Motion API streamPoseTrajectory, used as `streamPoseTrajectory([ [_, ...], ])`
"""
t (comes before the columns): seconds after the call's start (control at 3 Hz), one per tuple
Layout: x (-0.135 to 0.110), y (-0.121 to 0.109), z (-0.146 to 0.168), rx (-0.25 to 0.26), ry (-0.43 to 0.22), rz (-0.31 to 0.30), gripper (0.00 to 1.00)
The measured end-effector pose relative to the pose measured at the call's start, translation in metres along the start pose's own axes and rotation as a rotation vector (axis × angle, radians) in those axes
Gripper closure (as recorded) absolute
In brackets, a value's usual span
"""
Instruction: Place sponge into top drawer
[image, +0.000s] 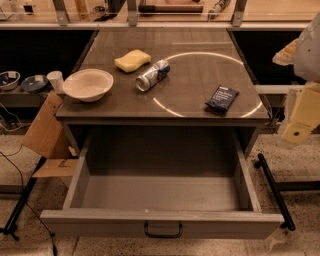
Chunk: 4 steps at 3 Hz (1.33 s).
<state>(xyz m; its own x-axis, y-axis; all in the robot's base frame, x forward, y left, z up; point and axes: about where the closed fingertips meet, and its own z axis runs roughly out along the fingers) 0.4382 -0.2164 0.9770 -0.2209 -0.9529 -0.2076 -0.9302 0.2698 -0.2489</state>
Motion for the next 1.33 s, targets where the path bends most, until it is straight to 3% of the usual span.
streamPoseTrajectory([
  [0.33, 0.000, 0.000, -0.001, 0.003, -0.001, 0.001, 0.00],
  [0.67, -0.016, -0.015, -0.005, 0.032, -0.016, 0.011, 0.00],
  [1.0, -0.044, -0.044, 0.001, 0.046, -0.038, 0.001, 0.00],
  [1.33, -0.072, -0.080, 0.008, 0.063, -0.112, -0.016, 0.00],
])
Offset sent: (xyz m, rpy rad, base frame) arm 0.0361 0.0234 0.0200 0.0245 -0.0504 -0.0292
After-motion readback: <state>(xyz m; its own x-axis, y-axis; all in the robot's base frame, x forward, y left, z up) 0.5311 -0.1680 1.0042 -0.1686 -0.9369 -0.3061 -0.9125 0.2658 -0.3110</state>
